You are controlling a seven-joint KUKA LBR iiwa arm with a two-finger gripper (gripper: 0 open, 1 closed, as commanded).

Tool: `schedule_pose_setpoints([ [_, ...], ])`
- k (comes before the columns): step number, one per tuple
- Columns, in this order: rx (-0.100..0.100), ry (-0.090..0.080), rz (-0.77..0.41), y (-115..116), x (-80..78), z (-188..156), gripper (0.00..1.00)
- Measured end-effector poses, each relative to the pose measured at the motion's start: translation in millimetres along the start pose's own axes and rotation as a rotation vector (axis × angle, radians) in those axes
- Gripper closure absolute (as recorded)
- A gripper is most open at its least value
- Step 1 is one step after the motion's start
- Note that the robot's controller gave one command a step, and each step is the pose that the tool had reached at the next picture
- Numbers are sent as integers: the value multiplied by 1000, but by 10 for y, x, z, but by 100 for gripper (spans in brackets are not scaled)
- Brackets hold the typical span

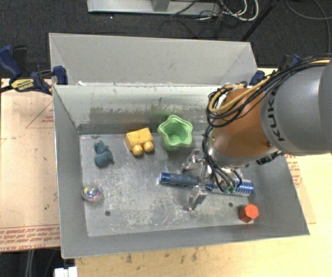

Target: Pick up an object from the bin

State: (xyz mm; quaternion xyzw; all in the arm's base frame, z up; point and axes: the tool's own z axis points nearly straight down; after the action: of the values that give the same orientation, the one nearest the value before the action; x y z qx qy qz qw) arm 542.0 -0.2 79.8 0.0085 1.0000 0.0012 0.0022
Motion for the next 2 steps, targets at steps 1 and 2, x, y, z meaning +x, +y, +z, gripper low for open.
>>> schedule_pose_setpoints([
  [1,1,0,-1,0,-4,-24,100],
  [2,1,-6,20,-57,-125,-1199,100],
])
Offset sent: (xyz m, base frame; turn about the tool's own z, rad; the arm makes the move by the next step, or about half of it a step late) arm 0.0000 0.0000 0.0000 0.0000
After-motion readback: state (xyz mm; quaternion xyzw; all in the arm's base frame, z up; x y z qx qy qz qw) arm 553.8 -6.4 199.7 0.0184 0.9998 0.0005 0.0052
